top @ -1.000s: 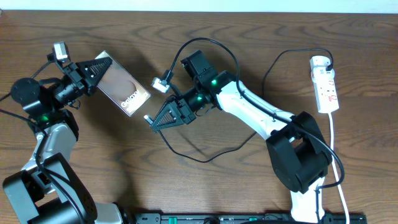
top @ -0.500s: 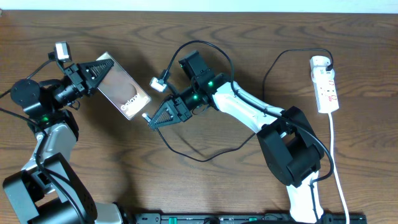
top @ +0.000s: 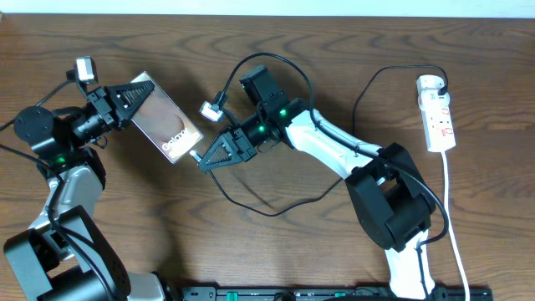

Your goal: Plug charger to phone and switch on socket

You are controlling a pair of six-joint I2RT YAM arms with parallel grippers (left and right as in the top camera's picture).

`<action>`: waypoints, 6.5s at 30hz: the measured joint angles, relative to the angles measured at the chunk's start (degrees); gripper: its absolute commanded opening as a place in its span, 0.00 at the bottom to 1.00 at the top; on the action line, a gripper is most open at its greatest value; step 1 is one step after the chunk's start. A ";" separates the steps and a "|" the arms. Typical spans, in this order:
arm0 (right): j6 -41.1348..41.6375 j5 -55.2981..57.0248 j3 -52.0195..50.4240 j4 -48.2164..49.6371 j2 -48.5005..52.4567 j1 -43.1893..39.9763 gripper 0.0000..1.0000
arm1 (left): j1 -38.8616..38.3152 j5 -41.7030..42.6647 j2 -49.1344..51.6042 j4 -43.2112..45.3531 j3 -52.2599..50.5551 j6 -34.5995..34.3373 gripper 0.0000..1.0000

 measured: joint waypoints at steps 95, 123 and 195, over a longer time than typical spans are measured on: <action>1.90 -0.76 0.00 1.68 0.00 -1.22 0.01 | -2.36 -3.41 0.00 1.64 0.00 -0.74 0.07; 1.90 -0.81 0.00 1.66 0.00 -1.99 0.01 | -2.36 -3.28 0.00 1.64 0.00 -0.20 0.07; 12.07 -0.68 -0.28 14.32 0.00 -5.29 0.01 | -4.61 -11.87 0.00 1.62 0.02 0.46 0.07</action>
